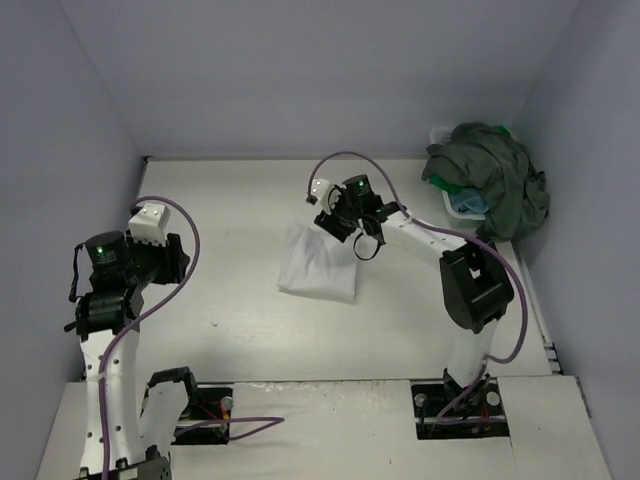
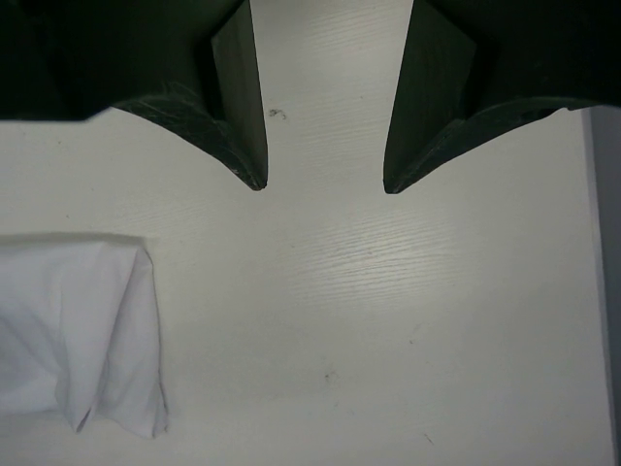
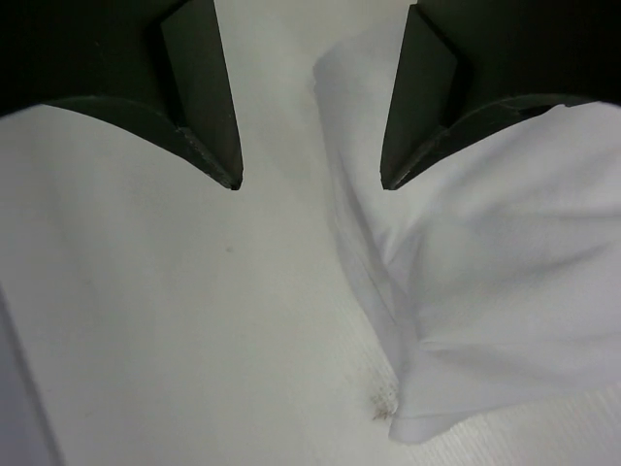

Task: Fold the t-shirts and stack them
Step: Fold the long partially folded tshirt into a neat square

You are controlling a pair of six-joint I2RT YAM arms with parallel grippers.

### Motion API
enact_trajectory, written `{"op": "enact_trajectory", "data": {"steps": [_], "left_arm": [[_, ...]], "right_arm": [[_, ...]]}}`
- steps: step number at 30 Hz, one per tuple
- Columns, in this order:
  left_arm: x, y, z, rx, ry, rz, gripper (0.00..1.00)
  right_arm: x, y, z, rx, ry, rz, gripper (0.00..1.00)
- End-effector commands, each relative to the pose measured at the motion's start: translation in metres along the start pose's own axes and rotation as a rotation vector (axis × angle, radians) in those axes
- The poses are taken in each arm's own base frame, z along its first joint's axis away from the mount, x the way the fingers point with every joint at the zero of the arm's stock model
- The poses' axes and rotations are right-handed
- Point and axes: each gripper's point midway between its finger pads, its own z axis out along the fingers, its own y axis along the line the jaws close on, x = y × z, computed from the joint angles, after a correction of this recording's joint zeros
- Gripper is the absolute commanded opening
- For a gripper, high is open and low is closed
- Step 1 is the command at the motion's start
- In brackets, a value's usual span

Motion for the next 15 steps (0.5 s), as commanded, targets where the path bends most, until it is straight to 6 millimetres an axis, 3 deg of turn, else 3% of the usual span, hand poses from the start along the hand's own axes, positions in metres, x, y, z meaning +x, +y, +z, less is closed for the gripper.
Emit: {"op": "enact_trajectory", "data": {"steps": [1,3,5,6,9,10,15], "left_arm": [[-0.01,-0.007,0.008,0.078,-0.004,0.022,0.46],[-0.01,-0.014,0.016,0.131,0.022,0.03,0.46],[-0.014,-0.02,0.024,0.17,0.043,0.063,0.46],[-0.016,-0.023,0.028,0.182,0.051,0.086,0.46],[-0.026,-0.043,0.044,0.262,0.082,0.166,0.46],[-0.028,-0.065,0.047,0.326,0.088,0.211,0.46],[-0.04,-0.108,0.078,0.436,0.074,0.275,0.46]], "right_arm": [[-0.048,-0.032,-0.054,0.131,-0.126,0.021,0.56],[-0.042,-0.029,-0.058,0.12,-0.106,0.032,0.53],[-0.03,-0.017,-0.063,0.075,-0.069,0.037,0.43],[-0.029,-0.014,-0.064,0.062,-0.068,0.035,0.24],[-0.004,0.008,-0.066,-0.013,0.003,0.04,0.01],[0.004,0.014,-0.065,-0.033,0.022,0.043,0.0],[0.039,0.046,-0.054,-0.14,0.091,0.077,0.0]]}}
